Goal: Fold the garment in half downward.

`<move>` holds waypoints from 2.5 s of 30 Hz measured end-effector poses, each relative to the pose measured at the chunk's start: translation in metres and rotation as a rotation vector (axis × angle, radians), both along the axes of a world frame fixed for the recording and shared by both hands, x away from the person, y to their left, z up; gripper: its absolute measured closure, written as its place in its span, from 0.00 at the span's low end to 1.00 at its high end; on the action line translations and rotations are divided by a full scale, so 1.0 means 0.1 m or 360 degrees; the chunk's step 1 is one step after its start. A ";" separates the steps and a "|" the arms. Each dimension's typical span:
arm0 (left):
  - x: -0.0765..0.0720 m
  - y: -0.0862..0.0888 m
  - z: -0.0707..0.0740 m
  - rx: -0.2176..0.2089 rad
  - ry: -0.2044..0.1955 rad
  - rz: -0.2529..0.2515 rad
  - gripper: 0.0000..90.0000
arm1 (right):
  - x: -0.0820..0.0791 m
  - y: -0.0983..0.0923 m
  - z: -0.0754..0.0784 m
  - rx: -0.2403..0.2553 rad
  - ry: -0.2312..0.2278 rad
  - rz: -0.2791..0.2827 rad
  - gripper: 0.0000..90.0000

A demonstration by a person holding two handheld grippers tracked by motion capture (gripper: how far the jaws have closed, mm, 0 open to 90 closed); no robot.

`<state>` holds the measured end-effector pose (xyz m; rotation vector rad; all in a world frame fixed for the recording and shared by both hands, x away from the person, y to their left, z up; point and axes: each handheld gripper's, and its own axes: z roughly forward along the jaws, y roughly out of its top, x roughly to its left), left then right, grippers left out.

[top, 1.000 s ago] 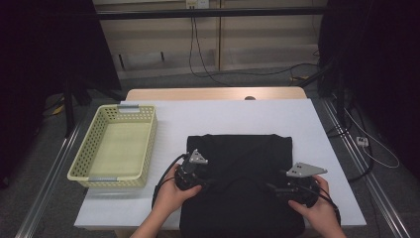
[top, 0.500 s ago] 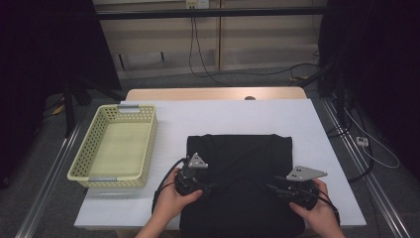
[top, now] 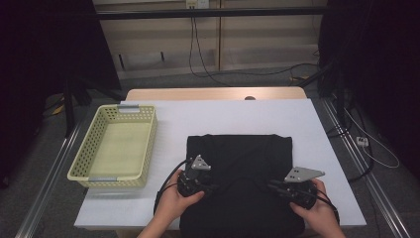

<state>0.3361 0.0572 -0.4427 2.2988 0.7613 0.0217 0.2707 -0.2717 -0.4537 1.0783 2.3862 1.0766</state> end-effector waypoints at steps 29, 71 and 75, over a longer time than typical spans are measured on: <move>-0.01 0.06 0.13 -0.0095 0.0085 0.0003 0.95 | -0.01 -0.13 0.09 0.0167 -0.0043 -0.0025 0.93; -0.04 0.24 0.48 -0.0258 0.0019 -0.0024 0.95 | -0.15 -0.19 0.37 0.0315 -0.0166 0.0052 0.93; -0.05 0.26 0.48 -0.0253 0.0023 -0.0026 0.95 | -0.16 -0.20 0.39 0.0314 -0.0177 0.0055 0.93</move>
